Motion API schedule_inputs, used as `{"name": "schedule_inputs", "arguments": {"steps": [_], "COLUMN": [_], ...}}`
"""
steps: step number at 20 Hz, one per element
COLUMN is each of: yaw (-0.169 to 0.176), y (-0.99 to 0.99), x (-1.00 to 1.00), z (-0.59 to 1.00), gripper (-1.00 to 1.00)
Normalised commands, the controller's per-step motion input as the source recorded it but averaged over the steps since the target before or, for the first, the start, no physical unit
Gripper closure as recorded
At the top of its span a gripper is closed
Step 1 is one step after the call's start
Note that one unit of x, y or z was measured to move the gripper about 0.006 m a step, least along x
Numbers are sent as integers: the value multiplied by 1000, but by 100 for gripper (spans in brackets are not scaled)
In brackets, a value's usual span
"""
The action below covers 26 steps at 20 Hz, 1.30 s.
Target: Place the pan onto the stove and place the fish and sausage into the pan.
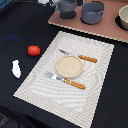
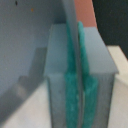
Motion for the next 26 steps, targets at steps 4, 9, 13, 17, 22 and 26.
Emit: {"name": "schedule_inputs", "arguments": {"steps": [4, 9, 13, 17, 22, 26], "yaw": [0, 0, 0, 0, 0, 0], "y": [421, 351, 256, 249, 313, 329], "x": [109, 51, 59, 71, 116, 162], "z": [-136, -126, -115, -170, -185, -135], "gripper": [100, 100, 100, 100, 100, 100]}}
